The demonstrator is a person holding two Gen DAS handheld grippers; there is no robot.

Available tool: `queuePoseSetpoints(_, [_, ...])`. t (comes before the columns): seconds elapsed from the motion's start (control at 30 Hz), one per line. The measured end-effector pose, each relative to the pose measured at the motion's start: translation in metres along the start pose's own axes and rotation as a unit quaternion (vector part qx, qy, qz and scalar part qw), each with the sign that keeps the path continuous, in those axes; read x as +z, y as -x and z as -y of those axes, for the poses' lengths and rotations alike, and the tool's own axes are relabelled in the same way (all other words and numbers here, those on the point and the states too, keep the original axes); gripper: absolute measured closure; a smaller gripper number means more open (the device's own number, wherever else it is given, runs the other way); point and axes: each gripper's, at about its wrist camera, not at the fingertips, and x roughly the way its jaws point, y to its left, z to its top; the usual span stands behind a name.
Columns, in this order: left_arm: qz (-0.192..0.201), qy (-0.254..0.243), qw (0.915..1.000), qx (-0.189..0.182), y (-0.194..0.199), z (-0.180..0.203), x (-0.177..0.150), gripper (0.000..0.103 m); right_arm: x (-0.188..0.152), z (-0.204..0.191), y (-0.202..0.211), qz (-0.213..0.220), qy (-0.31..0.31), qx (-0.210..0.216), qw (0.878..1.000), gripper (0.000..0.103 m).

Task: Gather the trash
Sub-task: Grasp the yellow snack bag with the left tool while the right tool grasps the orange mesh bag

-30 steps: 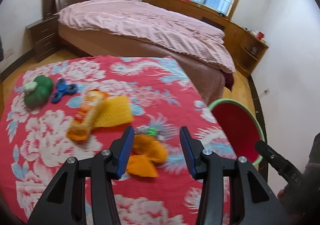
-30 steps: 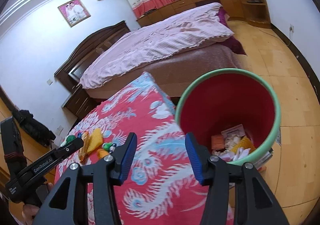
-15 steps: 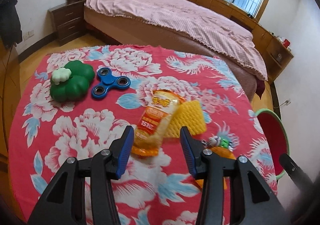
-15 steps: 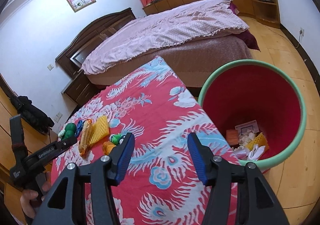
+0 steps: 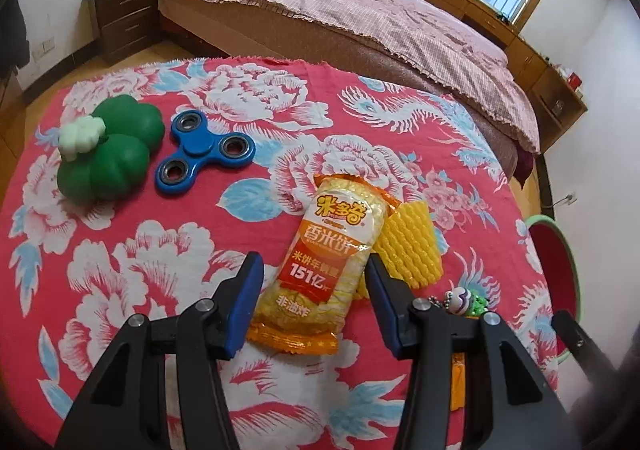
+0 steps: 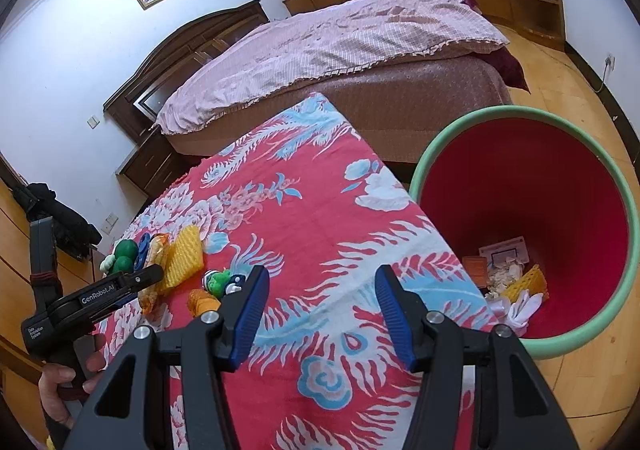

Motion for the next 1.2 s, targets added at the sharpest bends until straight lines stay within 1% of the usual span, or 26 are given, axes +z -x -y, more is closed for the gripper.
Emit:
queuePoseSetpoints(0.03, [0.001,0.002,1.0,-0.006,0.001,-0.001,-0.001,0.058,0.0,0.0,0.0,0.0,0.0,0.001,1.0,0.045])
queuePoseSetpoints(0.07, [0.002,0.004,0.9999,-0.011,0.003,-0.002,-0.002,0.059,-0.001,-0.001,0.0,-0.001,0.001,0.001,1.0,0.045])
queuePoseSetpoints(0.2, [0.007,0.02,0.9995,-0.024,0.013,-0.007,-0.007,0.059,-0.004,-0.005,0.001,-0.007,0.006,0.006,1.0,0.045])
queuePoseSetpoints(0.4, [0.035,0.035,0.9984,-0.028,0.044,-0.014,-0.02,0.059,-0.009,-0.018,0.006,-0.011,0.022,0.021,0.999,0.045])
queuePoseSetpoints(0.57, [0.055,0.041,0.9976,-0.012,0.068,-0.02,-0.035,0.059,-0.016,-0.032,0.008,-0.018,0.034,0.033,0.999,0.045])
queuePoseSetpoints(0.7, [0.058,0.057,0.9965,-0.021,0.081,-0.029,-0.049,0.059,-0.024,-0.044,0.006,-0.025,0.044,0.039,0.998,0.045])
queuePoseSetpoints(0.87, [0.065,0.065,0.9956,-0.016,0.093,-0.039,-0.063,0.059,-0.032,-0.06,-0.004,-0.039,0.058,0.039,0.997,0.045])
queuePoseSetpoints(1.2, [0.074,0.095,0.9928,0.008,0.105,-0.069,-0.08,0.06,-0.044,-0.086,-0.032,-0.058,0.094,0.018,0.994,0.045])
